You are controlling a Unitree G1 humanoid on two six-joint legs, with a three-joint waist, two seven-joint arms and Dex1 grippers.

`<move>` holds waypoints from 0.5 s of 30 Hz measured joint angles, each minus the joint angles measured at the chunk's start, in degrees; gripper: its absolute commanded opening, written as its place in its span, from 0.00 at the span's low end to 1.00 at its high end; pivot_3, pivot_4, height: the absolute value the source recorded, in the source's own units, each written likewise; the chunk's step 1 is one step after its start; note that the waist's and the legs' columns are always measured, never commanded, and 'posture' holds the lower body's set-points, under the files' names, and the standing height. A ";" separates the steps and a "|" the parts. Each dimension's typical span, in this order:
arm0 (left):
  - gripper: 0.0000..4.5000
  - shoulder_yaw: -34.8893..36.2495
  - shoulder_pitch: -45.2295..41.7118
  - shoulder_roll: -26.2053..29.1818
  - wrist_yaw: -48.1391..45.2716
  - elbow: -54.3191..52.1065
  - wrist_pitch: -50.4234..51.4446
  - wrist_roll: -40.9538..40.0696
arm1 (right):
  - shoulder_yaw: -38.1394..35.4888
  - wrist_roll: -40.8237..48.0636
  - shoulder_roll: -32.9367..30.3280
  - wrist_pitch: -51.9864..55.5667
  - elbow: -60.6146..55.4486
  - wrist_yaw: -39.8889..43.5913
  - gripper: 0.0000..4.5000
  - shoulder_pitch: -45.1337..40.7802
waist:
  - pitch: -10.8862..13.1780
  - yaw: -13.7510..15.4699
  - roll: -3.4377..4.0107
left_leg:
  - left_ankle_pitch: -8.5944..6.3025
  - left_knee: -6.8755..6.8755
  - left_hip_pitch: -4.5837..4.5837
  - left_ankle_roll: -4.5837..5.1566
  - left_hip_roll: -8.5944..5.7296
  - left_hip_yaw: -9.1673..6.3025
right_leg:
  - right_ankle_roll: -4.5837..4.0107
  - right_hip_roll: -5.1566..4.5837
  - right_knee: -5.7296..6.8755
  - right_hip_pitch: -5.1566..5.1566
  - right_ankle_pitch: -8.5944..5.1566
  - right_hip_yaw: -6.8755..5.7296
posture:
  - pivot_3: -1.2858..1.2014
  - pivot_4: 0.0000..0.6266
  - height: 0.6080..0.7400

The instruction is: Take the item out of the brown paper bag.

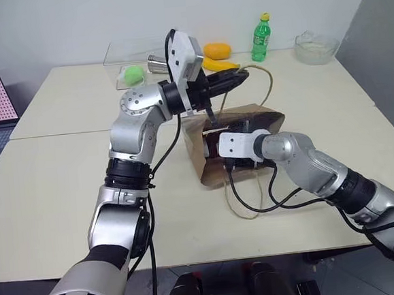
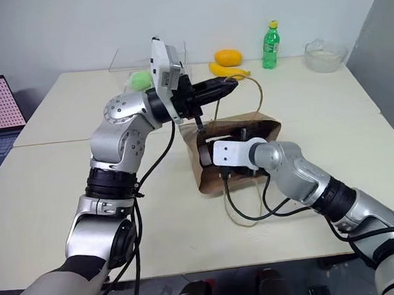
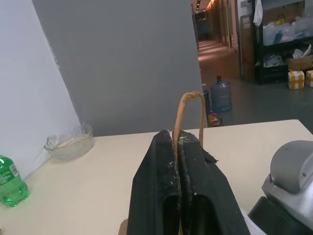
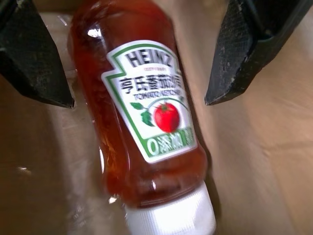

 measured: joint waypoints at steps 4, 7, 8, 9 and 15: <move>0.00 0.02 -0.01 -0.02 0.37 0.04 -0.09 0.01 | 0.05 -3.62 2.82 -2.76 4.30 2.54 1.00 -0.76 | 0.00 -0.14 0.00 | 0.00 0.01 0.00 0.00 -0.01 0.00 | 0.00 0.00 0.02 0.00 0.00 0.01 | 0.52 0.24 1.00; 0.00 0.01 -0.01 -0.06 0.61 0.03 -0.13 0.02 | 0.05 -5.99 5.16 -4.64 9.14 3.91 1.00 -1.86 | 0.00 -0.17 0.00 | 0.00 0.02 0.00 -0.01 -0.02 -0.01 | -0.01 0.00 0.04 0.00 0.00 0.00 | 0.52 0.24 1.00; 0.00 0.01 0.00 -0.06 0.64 0.03 -0.14 0.02 | 0.04 -6.78 5.79 -5.13 10.54 4.31 1.00 -2.15 | 0.00 -0.17 0.00 | 0.00 0.02 0.00 -0.01 -0.02 -0.01 | -0.01 0.00 0.04 0.00 0.00 0.01 | 0.52 0.24 1.00; 0.00 0.01 0.00 -0.06 0.66 0.03 -0.14 0.02 | 0.02 -7.25 6.51 -5.89 12.23 4.72 1.00 -2.47 | 0.00 -0.19 0.00 | 0.00 0.02 0.01 -0.01 -0.02 -0.01 | -0.01 0.00 0.05 0.00 0.00 0.01 | 0.52 0.24 1.00; 0.00 0.01 0.01 -0.08 0.76 0.02 -0.16 0.03 | -1.33 -9.24 8.83 -10.24 18.88 5.85 0.66 -4.35 | 0.00 -0.27 0.00 | 0.00 0.09 0.04 0.00 -0.03 -0.03 | -0.01 0.00 0.16 0.02 0.01 0.00 | 0.52 0.24 1.00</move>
